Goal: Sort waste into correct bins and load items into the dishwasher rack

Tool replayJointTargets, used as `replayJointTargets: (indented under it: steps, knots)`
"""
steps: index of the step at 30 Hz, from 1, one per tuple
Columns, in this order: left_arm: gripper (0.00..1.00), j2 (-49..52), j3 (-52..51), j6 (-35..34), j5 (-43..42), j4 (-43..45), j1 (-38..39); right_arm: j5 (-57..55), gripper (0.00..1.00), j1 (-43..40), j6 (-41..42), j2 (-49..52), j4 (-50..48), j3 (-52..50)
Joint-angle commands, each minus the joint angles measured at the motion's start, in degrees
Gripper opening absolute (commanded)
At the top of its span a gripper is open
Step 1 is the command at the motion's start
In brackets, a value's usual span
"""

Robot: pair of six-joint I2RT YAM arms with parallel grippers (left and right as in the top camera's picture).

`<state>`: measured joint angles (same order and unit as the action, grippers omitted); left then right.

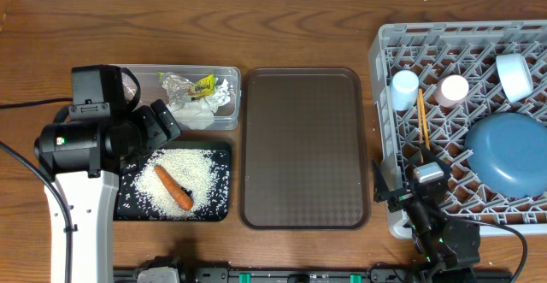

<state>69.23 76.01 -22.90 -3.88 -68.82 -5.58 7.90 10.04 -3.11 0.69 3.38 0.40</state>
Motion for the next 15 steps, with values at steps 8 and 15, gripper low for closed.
replayJointTargets:
  steps: [8, 15]
  knots:
    - [0.98, -10.03, 0.09, -0.33, 0.46, 0.35, 2.49, -0.59, 0.99, -0.44, 0.92, -0.31, 0.28, -0.09]
    - [0.98, -28.09, -4.46, -0.26, 0.52, 8.83, 10.38, -0.59, 0.99, -0.44, 0.92, -0.31, 0.28, -0.09]
